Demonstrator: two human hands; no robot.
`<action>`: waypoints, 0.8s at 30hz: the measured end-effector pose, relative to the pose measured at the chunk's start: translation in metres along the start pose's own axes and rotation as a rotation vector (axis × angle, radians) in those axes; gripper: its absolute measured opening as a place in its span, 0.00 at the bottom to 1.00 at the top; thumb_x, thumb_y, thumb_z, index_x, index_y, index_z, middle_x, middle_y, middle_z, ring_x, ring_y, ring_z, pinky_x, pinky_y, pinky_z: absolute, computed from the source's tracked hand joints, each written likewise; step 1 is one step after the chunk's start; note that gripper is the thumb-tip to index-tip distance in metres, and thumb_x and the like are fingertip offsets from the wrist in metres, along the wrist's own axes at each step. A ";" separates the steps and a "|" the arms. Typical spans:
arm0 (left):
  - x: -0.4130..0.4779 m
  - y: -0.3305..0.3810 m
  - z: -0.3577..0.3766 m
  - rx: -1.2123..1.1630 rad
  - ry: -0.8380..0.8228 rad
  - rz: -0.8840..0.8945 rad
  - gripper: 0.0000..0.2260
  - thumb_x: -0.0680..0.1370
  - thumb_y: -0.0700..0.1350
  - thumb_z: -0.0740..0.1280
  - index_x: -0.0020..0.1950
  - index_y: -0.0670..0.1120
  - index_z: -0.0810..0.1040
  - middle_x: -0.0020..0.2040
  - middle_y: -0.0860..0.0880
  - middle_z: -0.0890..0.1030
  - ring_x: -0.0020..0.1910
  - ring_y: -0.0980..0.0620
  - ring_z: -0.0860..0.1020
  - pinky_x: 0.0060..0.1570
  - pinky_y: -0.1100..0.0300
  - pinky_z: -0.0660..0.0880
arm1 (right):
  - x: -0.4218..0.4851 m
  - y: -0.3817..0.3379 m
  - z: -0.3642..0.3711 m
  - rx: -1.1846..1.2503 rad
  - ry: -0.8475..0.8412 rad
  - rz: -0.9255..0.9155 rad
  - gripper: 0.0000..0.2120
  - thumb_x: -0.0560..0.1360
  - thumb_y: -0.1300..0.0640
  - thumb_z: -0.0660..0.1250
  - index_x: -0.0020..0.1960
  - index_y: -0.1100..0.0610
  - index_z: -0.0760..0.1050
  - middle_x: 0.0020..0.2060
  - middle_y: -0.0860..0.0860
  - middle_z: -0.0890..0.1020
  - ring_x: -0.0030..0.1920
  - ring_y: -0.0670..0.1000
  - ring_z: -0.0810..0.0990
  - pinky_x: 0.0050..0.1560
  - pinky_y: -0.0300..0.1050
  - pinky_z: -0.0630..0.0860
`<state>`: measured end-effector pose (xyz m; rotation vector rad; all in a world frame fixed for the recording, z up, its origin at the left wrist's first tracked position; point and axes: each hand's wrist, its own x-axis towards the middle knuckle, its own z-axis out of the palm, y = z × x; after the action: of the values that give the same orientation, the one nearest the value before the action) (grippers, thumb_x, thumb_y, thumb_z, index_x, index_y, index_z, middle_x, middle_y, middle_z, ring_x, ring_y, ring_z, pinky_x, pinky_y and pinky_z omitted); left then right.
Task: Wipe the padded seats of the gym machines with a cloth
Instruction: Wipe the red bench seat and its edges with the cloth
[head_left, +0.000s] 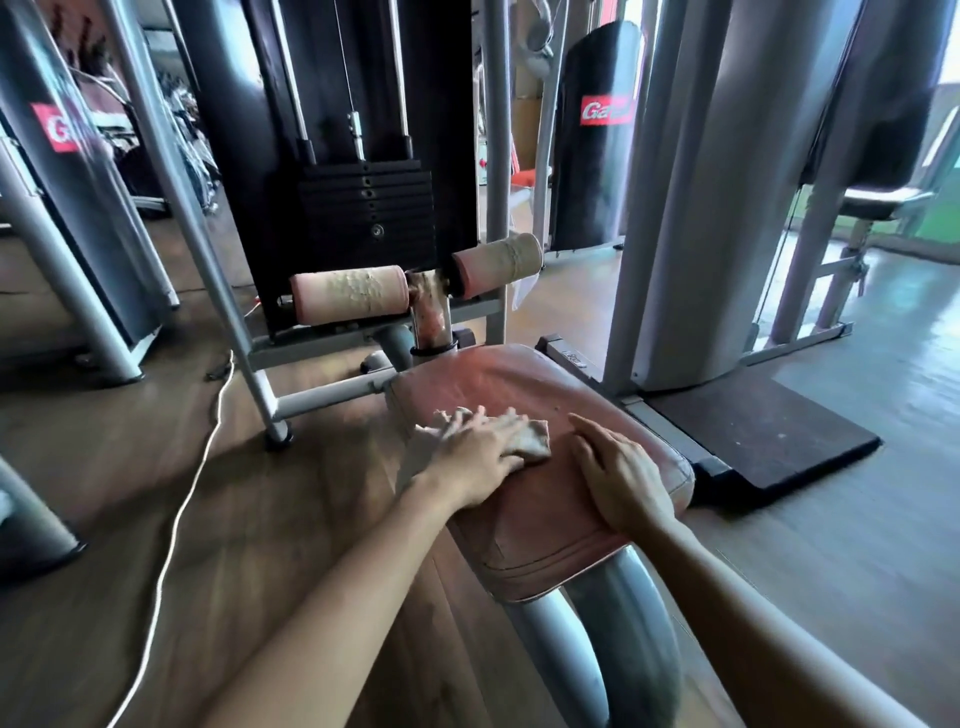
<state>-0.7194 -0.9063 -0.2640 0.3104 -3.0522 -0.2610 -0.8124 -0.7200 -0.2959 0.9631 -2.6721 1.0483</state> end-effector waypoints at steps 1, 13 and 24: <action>-0.005 -0.009 -0.001 0.012 0.020 -0.041 0.29 0.82 0.59 0.60 0.82 0.56 0.56 0.82 0.53 0.55 0.82 0.43 0.52 0.78 0.41 0.42 | 0.000 0.000 0.000 -0.004 0.000 -0.003 0.19 0.83 0.47 0.59 0.73 0.45 0.72 0.70 0.46 0.77 0.71 0.50 0.72 0.71 0.46 0.65; -0.007 -0.007 0.015 -0.323 -0.044 -0.007 0.34 0.80 0.63 0.59 0.82 0.48 0.57 0.83 0.50 0.51 0.82 0.47 0.46 0.80 0.50 0.42 | -0.004 0.006 -0.007 0.193 -0.087 -0.108 0.23 0.78 0.42 0.59 0.72 0.42 0.72 0.68 0.42 0.77 0.65 0.46 0.77 0.68 0.47 0.71; 0.014 -0.039 0.025 -0.674 0.170 -0.231 0.18 0.85 0.49 0.59 0.74 0.46 0.73 0.77 0.46 0.69 0.77 0.49 0.64 0.71 0.64 0.58 | 0.010 0.021 -0.025 -0.346 -0.027 -0.091 0.14 0.76 0.40 0.59 0.56 0.45 0.75 0.57 0.44 0.81 0.60 0.53 0.78 0.59 0.53 0.69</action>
<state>-0.7275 -0.9424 -0.2951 0.5878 -2.5582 -1.1614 -0.8360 -0.6972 -0.2864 1.0185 -2.6757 0.5331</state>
